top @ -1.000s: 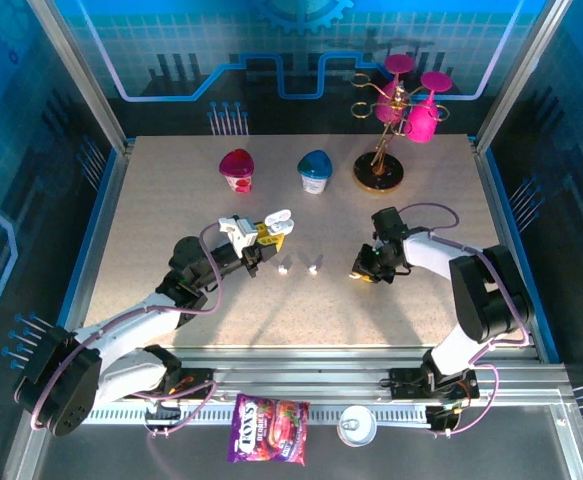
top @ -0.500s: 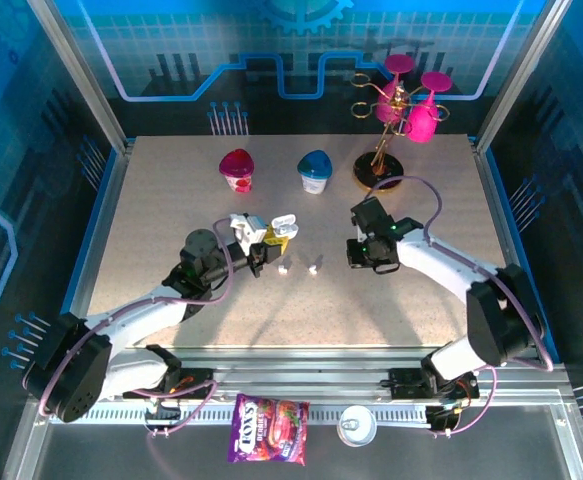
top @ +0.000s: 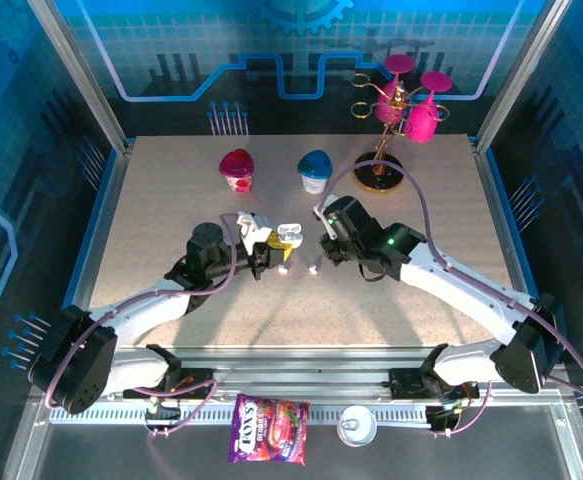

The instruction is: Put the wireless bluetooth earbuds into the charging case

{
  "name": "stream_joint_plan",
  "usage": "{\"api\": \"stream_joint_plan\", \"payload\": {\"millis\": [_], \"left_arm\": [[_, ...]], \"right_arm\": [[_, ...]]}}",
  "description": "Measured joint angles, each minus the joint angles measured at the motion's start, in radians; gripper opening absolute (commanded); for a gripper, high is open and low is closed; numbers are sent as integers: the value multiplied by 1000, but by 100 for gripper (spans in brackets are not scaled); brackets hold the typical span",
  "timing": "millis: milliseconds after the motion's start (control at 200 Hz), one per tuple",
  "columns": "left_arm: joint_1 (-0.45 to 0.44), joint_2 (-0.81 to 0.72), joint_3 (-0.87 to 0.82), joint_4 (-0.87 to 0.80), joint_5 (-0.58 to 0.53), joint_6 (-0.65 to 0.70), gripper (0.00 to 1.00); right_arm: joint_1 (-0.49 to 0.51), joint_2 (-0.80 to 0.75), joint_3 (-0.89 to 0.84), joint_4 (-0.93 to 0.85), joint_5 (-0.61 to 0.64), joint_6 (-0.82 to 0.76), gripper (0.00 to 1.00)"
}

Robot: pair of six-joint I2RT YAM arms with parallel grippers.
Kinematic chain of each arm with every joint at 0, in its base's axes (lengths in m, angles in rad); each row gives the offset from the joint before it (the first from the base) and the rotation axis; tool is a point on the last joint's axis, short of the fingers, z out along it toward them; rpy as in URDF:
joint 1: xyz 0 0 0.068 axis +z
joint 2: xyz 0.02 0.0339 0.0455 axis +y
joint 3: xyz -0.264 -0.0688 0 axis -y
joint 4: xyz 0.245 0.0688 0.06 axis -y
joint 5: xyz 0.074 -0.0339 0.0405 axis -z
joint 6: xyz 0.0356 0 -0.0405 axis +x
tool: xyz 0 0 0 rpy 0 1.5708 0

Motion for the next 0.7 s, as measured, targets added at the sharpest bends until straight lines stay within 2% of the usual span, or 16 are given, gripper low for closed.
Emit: {"api": "stream_joint_plan", "payload": {"millis": [175, 430, 700], "left_arm": [[0, 5, 6, -13, 41, 0, 2], [0, 18, 25, -35, 106, 0, 2], [1, 18, 28, -57, 109, -2, 2]], "right_arm": [[59, 14, 77, 1, 26, -48, 18], [90, 84, 131, 2, 50, -100, 17], [109, 113, 150, 0, 64, -130, 16]]}}
